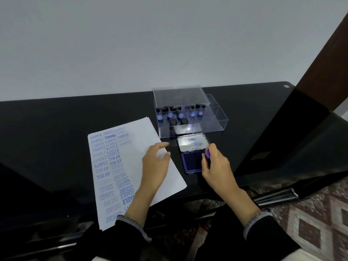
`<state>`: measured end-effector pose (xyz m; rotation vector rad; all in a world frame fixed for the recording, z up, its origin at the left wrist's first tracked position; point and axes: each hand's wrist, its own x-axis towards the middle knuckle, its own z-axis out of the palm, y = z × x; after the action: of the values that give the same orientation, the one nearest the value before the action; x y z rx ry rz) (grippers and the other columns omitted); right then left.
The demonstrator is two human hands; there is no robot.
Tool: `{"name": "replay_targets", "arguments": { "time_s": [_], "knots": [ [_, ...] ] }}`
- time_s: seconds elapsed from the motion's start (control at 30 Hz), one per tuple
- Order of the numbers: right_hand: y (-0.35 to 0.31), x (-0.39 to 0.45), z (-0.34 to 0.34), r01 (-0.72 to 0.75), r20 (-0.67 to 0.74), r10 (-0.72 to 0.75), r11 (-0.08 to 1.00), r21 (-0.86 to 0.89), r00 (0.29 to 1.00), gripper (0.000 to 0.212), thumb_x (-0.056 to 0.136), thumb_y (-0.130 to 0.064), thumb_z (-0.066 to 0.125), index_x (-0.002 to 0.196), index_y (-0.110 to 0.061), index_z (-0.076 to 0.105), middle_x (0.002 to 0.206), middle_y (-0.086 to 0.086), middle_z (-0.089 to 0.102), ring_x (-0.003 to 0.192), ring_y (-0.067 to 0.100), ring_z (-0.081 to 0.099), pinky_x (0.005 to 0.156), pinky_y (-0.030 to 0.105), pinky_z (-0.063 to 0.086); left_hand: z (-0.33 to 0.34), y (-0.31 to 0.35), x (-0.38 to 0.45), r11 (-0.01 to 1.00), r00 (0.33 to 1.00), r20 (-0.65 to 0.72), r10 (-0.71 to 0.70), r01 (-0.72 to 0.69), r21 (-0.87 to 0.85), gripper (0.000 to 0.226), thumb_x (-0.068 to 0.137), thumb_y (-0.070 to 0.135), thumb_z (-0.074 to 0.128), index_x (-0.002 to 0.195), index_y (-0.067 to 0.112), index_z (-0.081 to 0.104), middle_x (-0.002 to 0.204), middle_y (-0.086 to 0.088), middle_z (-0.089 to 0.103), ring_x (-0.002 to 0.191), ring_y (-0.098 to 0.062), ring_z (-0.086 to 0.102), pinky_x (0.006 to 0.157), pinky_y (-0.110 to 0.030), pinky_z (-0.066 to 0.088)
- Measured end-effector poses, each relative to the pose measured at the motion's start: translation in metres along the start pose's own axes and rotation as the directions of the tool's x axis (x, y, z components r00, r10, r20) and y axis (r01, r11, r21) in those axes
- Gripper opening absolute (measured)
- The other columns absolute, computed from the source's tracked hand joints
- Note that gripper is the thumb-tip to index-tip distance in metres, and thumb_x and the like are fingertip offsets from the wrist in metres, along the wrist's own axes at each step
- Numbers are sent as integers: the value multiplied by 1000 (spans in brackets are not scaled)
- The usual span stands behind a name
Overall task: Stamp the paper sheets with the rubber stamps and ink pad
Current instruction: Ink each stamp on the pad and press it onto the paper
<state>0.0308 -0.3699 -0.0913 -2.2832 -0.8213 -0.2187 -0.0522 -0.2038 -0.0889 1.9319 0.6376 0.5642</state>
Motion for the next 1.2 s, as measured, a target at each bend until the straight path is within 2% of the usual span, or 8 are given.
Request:
{"name": "replay_targets", "arguments": {
  "time_s": [0.13, 0.37, 0.43, 0.5, 0.67, 0.9, 1.07, 1.2],
  "knots": [
    [1, 0, 0, -15, -13, 15, 1000, 24, 1000, 21, 90, -3, 53, 82, -13, 36, 70, 4, 45, 59, 22, 49, 50, 33, 40, -40, -1, 8, 999, 998, -54, 26, -24, 31, 21, 94, 8, 55, 108, 21, 65, 116, 8, 63, 110, -4, 53, 95, -19, 36],
    [-2, -3, 1, -11, -38, 12, 1000, 13, 999, 24, 90, -3, 53, 80, -15, 35, 67, 0, 40, 55, 20, 44, 47, 28, 36, -106, -42, 10, 920, 976, -216, -20, 103, 379, 25, 96, 20, 54, 120, 21, 61, 133, 3, 54, 119, -16, 49, 98, -37, 40],
    [-2, -2, 0, -13, -38, 14, 999, 29, 999, 23, 91, -4, 52, 81, -15, 35, 66, -1, 40, 54, 19, 44, 47, 28, 36, -117, -55, 10, 877, 970, -243, 9, 109, 468, 31, 94, 24, 56, 125, 18, 59, 137, -1, 51, 131, -21, 41, 115, -49, 26],
    [-2, -3, 0, -8, -38, 9, 1000, 12, 999, 23, 91, -4, 52, 81, -15, 35, 66, 0, 40, 54, 20, 44, 46, 28, 36, -123, -67, 10, 842, 966, -257, 6, 133, 522, 37, 94, 27, 57, 128, 14, 56, 140, -5, 47, 142, -25, 27, 119, -47, 8],
    [-2, -5, 1, -7, -35, 7, 1000, -7, 999, 23, 90, -3, 53, 81, -15, 36, 66, 0, 40, 54, 21, 45, 45, 29, 36, -122, -79, 6, 828, 960, -281, 4, 154, 539, 42, 95, 32, 54, 131, 12, 53, 144, -7, 43, 145, -26, 19, 120, -45, 7],
    [3, -2, -3, -36, 7, 35, 993, 116, 999, 18, 93, -8, 52, 84, -14, 37, 68, 4, 45, 56, 19, 45, 51, 31, 38, -121, -82, 7, 809, 956, -292, -21, 188, 557, 44, 95, 37, 52, 134, 15, 50, 152, -13, 31, 147, -31, 8, 119, -46, 3],
    [1, 0, -10, -93, 56, 84, 979, 183, 995, 17, 95, -15, 52, 85, -17, 38, 70, 5, 48, 57, 18, 44, 52, 30, 39, -120, -84, 10, 787, 960, -280, -24, 191, 587, 44, 95, 39, 49, 132, 15, 48, 151, -14, 33, 146, -33, 11, 119, -50, 6],
    [-5, 1, -13, -111, 35, 106, 967, 227, 994, 15, 93, -13, 56, 85, -17, 44, 74, 4, 53, 62, 16, 50, 54, 20, 40, -120, -85, 11, 783, 960, -279, -16, 186, 593, 43, 94, 38, 50, 130, 14, 48, 147, -12, 38, 145, -34, 16, 118, -52, 8]
  ]
}}
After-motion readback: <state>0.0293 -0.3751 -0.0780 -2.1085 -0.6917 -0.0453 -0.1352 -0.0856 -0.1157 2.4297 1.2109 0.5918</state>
